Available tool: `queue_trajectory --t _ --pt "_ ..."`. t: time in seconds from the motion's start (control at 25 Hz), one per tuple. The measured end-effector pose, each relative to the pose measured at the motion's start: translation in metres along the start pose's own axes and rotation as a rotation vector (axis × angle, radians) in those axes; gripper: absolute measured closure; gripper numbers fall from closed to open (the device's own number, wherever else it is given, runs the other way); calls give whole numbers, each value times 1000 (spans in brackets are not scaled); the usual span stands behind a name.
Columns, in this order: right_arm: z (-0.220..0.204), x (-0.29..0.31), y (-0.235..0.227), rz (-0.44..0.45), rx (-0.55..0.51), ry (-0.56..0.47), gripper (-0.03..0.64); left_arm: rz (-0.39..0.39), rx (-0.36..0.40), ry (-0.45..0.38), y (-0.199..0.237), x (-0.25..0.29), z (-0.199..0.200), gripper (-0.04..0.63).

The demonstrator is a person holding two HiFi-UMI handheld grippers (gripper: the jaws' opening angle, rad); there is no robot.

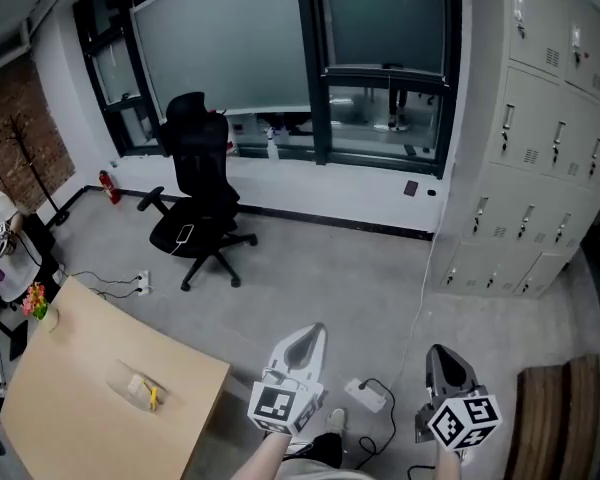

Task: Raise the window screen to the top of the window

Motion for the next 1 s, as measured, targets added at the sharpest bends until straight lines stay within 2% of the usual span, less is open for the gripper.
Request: queue_trajectory --t 0.36,0.52,0.72,1.0 --pt "55 146 -24 -10 -16 34 611 5 -6 7 123 122 15 592" --pt "74 187 -49 -22 -43 71 611 -2 -3 13 148 165 21 592" --pt "106 264 -86 -23 -12 59 611 36 -48 1 191 227 21 592" --pt "168 411 -157 -13 24 19 611 34 -32 -10 251 379 32 592"
Point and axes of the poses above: the fingertips, and each gripper's own axes: x forward along the fingers, y to its left, z out of its top, the point moved 1 cm from there along -x, backward along the fingers, and after that the axes turned 12 degrees about y, right-handed, at the moved point
